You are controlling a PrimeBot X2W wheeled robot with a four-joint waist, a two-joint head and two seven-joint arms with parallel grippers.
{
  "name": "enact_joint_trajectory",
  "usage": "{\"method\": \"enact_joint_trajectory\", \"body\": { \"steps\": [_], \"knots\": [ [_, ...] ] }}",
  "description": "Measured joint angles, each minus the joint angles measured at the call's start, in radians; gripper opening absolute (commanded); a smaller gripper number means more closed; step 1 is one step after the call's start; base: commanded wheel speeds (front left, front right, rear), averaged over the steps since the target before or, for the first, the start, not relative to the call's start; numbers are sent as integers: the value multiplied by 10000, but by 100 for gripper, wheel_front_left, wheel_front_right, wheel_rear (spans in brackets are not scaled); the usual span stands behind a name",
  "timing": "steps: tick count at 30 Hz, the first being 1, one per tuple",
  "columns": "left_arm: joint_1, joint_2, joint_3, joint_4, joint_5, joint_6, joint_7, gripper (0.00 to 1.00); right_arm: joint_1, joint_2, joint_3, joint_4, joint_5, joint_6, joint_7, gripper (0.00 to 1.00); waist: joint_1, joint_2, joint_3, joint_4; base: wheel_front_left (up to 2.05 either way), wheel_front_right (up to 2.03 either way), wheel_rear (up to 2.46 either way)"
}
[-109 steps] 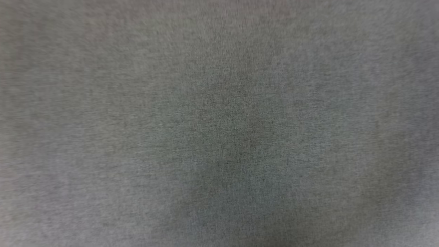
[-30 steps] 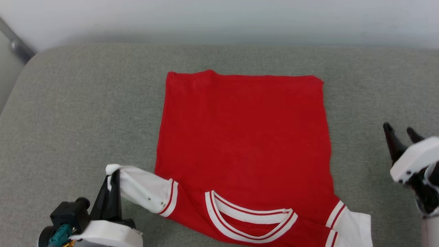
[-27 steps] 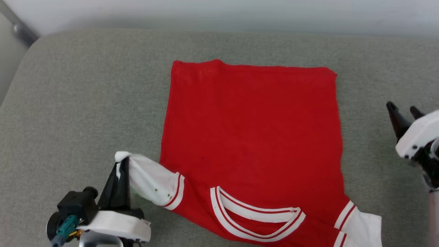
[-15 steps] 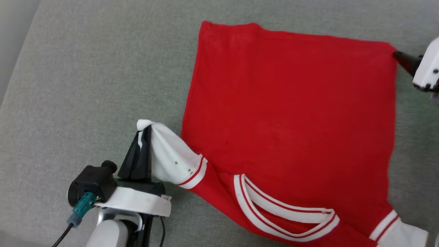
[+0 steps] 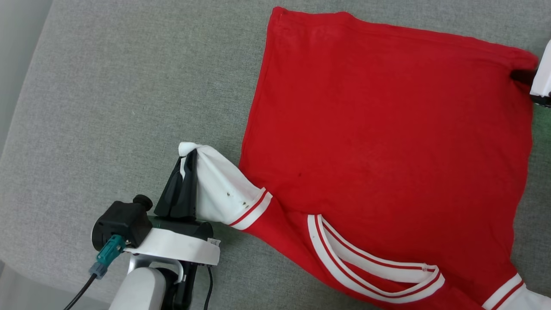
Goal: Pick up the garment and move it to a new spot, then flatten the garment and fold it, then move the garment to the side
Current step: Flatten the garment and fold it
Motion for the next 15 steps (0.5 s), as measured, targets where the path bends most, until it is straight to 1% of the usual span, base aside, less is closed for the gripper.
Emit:
{"method": "enact_joint_trajectory", "body": {
  "steps": [5, 10, 15],
  "knots": [
    [-49, 35, 52, 186, -52, -35, -12, 0, 200, -104, 357, -244, 142, -2, -282, 0, 0, 0, -249, -26, 0, 0, 0],
    [85, 100, 157, 360, -257, -105, -15, 0, 484, -794, 1112, -1057, 295, 0, -876, 0, 0, 0, -844, -110, 0, 0, 0],
    [535, 286, 276, 456, -435, -125, 21, 0, 1293, -1532, 1505, -1988, 784, -2, -959, 0, -1, 0, -1727, -352, 0, 0, 0]
  ]
}}
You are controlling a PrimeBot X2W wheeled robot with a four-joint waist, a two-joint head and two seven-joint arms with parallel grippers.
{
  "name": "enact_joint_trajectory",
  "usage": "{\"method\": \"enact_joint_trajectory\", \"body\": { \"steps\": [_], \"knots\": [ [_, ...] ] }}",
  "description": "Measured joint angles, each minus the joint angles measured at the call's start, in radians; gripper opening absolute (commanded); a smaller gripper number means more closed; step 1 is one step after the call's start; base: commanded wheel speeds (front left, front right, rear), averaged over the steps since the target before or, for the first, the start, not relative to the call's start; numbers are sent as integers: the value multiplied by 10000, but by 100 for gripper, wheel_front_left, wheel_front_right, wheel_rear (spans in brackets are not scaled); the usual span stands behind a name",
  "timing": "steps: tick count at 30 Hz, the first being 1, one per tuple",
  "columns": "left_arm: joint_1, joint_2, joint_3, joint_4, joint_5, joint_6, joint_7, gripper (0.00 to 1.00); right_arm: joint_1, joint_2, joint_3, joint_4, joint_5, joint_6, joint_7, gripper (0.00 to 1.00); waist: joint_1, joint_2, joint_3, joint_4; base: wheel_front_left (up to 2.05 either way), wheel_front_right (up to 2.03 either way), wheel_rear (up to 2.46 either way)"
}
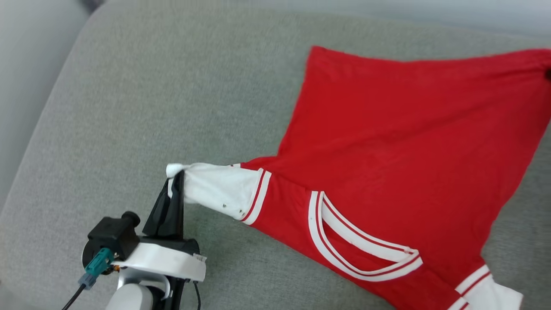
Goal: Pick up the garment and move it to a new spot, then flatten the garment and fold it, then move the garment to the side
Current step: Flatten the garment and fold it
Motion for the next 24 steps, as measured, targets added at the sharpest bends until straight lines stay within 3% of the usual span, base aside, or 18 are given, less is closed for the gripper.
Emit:
{"method": "enact_joint_trajectory", "body": {
  "steps": [6, 12, 17, 22, 23, 24],
  "knots": [
    [516, 140, 50, -84, -144, 73, 255, 0, 2135, -606, -311, -1438, 589, 2, 240, 0, -2, 0, -1055, -593, 0, 0, 0],
    [1156, 351, 199, -242, -203, 326, 568, 0, 5385, -412, -1335, -2708, 775, 4, 468, 0, -2, 0, -1891, -1544, 0, 0, 0],
    [1602, 598, 366, -362, -259, 500, 825, 0, 7993, 441, -2117, -3407, 775, 2, 328, 0, -3, 0, -2451, -2321, 0, 0, 0],
    [1874, 782, 495, -558, -270, 677, 1034, 0, 10006, 1586, -2243, -3674, 694, 2, 167, 0, -4, 0, -2793, -2941, 0, 0, 0],
    [1874, 782, 495, -558, -270, 677, 1034, 0, 10006, 1586, -2243, -3674, 694, 2, 167, 12, -4, 0, -2793, -2941, 0, 0, 0],
    [1914, 832, 550, -640, -274, 740, 1103, 0, 10400, 2025, -2222, -3678, 713, 2, -4, 45, -3, 0, -2844, -3113, 0, 0, 0]
  ]
}}
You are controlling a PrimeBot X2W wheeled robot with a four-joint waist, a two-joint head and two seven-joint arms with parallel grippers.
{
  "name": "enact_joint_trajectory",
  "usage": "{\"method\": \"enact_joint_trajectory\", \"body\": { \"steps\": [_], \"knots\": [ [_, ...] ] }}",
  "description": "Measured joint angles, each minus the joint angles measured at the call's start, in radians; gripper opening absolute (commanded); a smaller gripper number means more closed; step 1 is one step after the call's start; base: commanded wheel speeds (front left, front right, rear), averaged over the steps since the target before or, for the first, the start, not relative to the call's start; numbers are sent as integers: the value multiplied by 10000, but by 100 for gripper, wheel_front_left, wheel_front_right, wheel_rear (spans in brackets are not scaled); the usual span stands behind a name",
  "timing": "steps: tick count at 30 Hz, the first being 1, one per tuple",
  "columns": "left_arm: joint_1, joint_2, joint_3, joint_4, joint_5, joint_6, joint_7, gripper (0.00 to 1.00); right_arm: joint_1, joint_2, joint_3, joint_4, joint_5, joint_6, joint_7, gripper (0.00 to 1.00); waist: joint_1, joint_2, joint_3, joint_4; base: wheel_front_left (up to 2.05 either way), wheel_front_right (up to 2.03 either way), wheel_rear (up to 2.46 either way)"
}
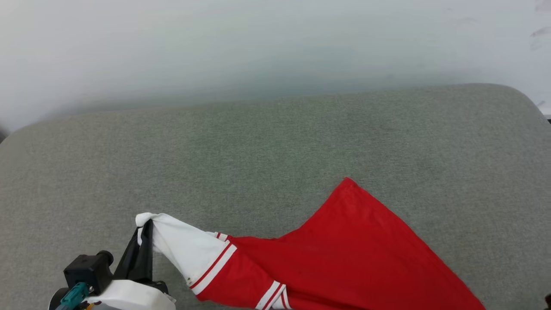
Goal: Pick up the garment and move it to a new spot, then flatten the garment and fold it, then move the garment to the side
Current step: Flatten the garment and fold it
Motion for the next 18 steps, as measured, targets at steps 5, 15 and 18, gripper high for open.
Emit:
{"method": "enact_joint_trajectory", "body": {
  "steps": [5, 15, 18],
  "knots": [
    [41, 117, 46, -102, -4, 96, 146, 0, 43, 353, 113, -182, -6, 0, -1076, 100, 0, 0, 44, -220, 0, 0, 0],
    [-222, 161, -113, -274, 17, 140, 313, 0, -1864, 153, 809, -196, -136, -2, -5281, 100, 2, 0, 456, -108, 0, 0, 0],
    [-515, 174, -192, -290, 61, 84, 286, 0, -2723, -29, 1269, 138, 50, -2, -5436, 100, 3, 0, 754, 18, 0, 0, 0]
  ]
}}
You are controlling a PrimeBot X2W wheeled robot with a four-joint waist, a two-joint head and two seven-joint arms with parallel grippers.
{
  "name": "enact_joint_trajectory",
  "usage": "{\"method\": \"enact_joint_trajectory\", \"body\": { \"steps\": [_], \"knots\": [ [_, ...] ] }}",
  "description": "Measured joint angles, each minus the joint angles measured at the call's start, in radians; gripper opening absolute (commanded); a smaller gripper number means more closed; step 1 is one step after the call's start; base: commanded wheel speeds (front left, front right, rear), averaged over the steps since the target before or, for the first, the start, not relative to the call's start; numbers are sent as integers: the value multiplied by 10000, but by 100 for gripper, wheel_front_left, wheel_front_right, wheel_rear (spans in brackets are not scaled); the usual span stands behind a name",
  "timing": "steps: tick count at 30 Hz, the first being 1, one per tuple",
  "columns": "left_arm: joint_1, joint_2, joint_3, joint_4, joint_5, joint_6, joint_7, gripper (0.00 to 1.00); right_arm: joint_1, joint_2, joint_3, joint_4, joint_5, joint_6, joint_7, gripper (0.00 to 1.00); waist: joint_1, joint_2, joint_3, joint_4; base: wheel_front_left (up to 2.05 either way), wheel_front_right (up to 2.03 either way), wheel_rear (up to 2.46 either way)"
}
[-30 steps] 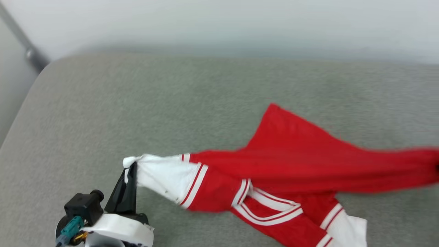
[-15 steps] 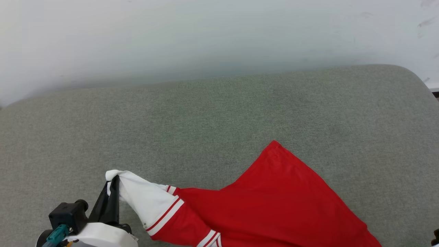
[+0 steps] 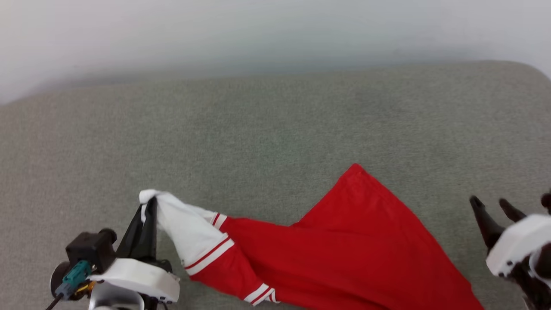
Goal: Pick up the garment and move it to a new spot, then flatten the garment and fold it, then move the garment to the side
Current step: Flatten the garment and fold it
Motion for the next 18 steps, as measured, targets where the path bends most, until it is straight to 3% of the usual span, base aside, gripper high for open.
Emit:
{"method": "enact_joint_trajectory", "body": {
  "steps": [3, 8, 13, 18],
  "knots": [
    [-426, 10, -105, -21, 58, -102, -44, 0, -929, -314, 646, 334, 213, 0, 698, 100, 0, 0, 383, 168, 0, 0, 0],
    [-1256, -27, -376, 8, 219, -255, -146, 0, -2553, -871, 1705, 704, 500, 0, 3055, 100, 1, 0, 1123, 547, 0, 0, 0],
    [-1932, -102, -683, 176, 472, -387, -326, 0, -3805, -1022, 2468, 924, 648, 0, 5072, 100, 1, 0, 1816, 1017, 0, 0, 0],
    [-2389, -245, -849, 424, 489, -497, -548, 0, -4578, -1049, 3166, 1340, 788, 0, 6121, 100, 2, 0, 2408, 1445, 0, 0, 0]
  ]
}}
